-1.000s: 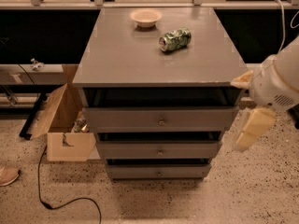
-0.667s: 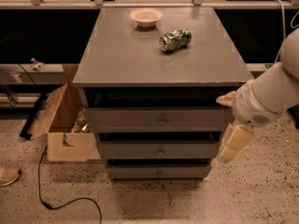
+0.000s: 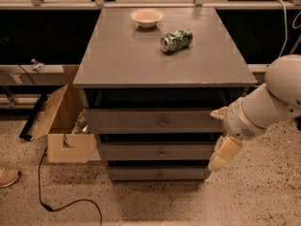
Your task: Open top drawer
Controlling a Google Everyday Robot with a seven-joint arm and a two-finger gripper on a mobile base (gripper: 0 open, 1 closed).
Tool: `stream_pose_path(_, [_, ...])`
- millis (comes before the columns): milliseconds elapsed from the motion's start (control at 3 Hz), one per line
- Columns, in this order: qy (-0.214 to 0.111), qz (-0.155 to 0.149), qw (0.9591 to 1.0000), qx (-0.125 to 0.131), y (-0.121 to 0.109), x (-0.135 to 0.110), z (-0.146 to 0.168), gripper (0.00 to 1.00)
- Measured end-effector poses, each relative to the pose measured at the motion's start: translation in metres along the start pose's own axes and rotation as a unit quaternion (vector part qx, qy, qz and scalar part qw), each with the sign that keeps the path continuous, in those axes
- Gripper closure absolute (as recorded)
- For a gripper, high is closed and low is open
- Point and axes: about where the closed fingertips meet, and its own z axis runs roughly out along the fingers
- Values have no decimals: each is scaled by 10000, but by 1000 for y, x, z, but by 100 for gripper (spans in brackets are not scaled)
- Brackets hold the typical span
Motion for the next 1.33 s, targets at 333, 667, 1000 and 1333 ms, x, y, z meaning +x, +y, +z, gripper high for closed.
stream_pose_path(333, [162,-330,9992,125,-25,1,15,0])
stream_pose_path(667, [385,-827,9949,423,-64,1,36,0])
stream_pose_path(1000, [516,-1124,9903,632,-100,1,53,0])
stream_pose_path(1333, [620,-1192,9890,620,-137,9,79,0])
